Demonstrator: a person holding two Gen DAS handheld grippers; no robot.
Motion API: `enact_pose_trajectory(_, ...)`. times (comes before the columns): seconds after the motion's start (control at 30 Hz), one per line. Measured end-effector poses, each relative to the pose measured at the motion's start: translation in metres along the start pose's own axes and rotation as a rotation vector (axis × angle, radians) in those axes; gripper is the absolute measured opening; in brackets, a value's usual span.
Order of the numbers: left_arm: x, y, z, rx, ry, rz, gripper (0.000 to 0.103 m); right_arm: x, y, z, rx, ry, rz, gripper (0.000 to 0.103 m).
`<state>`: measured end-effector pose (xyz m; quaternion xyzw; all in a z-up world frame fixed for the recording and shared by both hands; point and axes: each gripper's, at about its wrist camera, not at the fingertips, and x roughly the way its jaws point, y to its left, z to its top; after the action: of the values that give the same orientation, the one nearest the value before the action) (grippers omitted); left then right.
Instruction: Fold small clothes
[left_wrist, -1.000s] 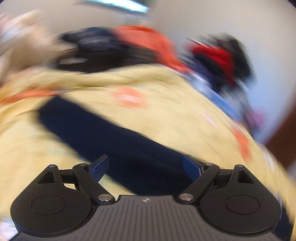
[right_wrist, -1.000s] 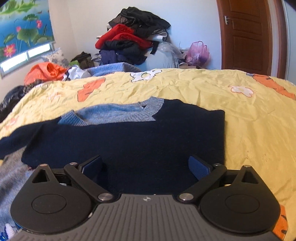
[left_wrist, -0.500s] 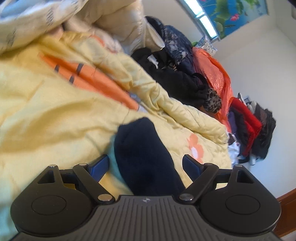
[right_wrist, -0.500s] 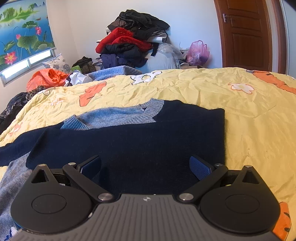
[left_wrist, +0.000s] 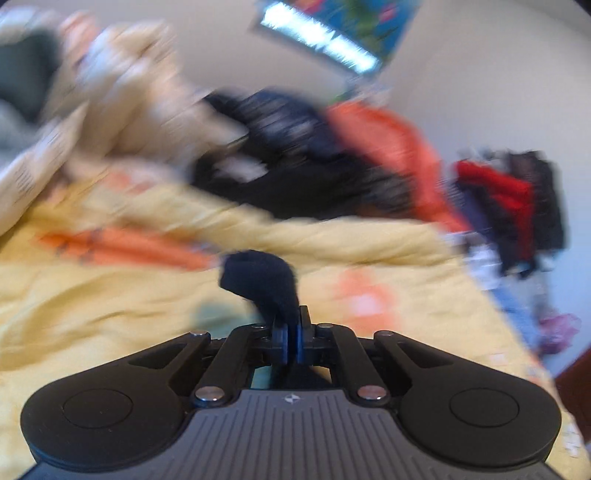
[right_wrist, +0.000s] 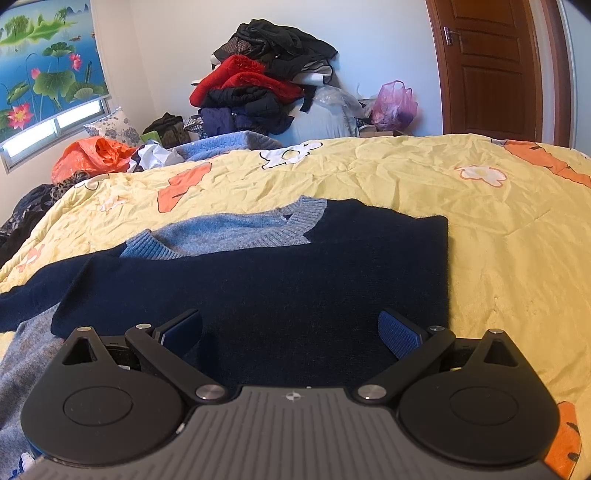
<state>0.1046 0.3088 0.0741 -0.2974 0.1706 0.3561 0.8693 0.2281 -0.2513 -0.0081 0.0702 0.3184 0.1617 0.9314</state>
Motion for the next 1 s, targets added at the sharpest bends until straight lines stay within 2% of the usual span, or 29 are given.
enact_pose_trajectory(0.07,-0.023,-0.053,-0.016,0.069,-0.045,-0.119,0.004,0.0,-0.001,0.0,0.008,-0.003,0.001,0.1)
enact_pose_trajectory(0.13,-0.051,-0.11,-0.049,0.163,-0.046,-0.269,0.004,0.0,-0.001,0.0,0.01,-0.004,0.001,0.1)
enact_pose_trajectory(0.23,-0.095,-0.186,-0.131,0.413,0.0,-0.512,0.004,-0.001,-0.005,0.0,0.041,-0.014,0.022,0.1)
enact_pose_trajectory(0.3,-0.12,-0.214,-0.194,0.578,0.07,-0.621,0.004,-0.004,-0.011,0.0,0.079,-0.026,0.047,0.1)
enact_pose_trajectory(0.33,-0.13,-0.221,-0.223,0.653,0.104,-0.652,0.004,-0.005,-0.014,-0.001,0.099,-0.031,0.061,0.1)
enact_pose_trajectory(0.4,-0.149,-0.225,-0.268,0.79,0.13,-0.689,0.004,-0.006,-0.021,0.0,0.138,-0.038,0.094,0.1)
enact_pose_trajectory(0.47,-0.16,-0.219,-0.292,0.877,0.113,-0.683,0.004,-0.007,-0.03,0.001,0.188,-0.041,0.133,0.1)
enact_pose_trajectory(0.53,-0.163,-0.213,-0.301,0.928,0.091,-0.662,0.004,-0.009,-0.038,0.002,0.248,-0.039,0.17,0.1)
enact_pose_trajectory(0.63,-0.166,-0.201,-0.294,0.925,0.06,-0.666,0.004,-0.016,-0.044,0.009,0.387,-0.003,0.198,0.101)
enact_pose_trajectory(0.67,-0.17,-0.203,-0.297,0.932,0.037,-0.669,0.004,-0.019,-0.043,0.011,0.439,0.013,0.247,0.101)
enact_pose_trajectory(0.73,-0.177,-0.204,-0.3,0.959,0.007,-0.674,0.004,-0.019,-0.038,0.013,0.515,0.064,0.376,0.101)
enact_pose_trajectory(0.83,-0.182,-0.207,-0.302,0.971,-0.008,-0.689,0.004,0.0,-0.018,0.016,0.555,0.238,0.467,0.098)
enact_pose_trajectory(0.9,-0.182,-0.209,-0.306,1.005,0.004,-0.693,0.004,0.011,-0.005,0.015,0.573,0.306,0.506,0.09)
enact_pose_trajectory(0.93,-0.181,-0.209,-0.308,1.023,0.023,-0.693,0.004,0.016,0.002,0.015,0.578,0.329,0.522,0.08)
enact_pose_trajectory(0.97,-0.18,-0.21,-0.308,1.041,0.054,-0.698,0.005,0.021,0.007,0.015,0.582,0.347,0.528,0.059)
enact_pose_trajectory(1.0,-0.179,-0.21,-0.307,1.063,0.088,-0.712,0.006,0.025,0.012,0.015,0.579,0.36,0.522,0.045)
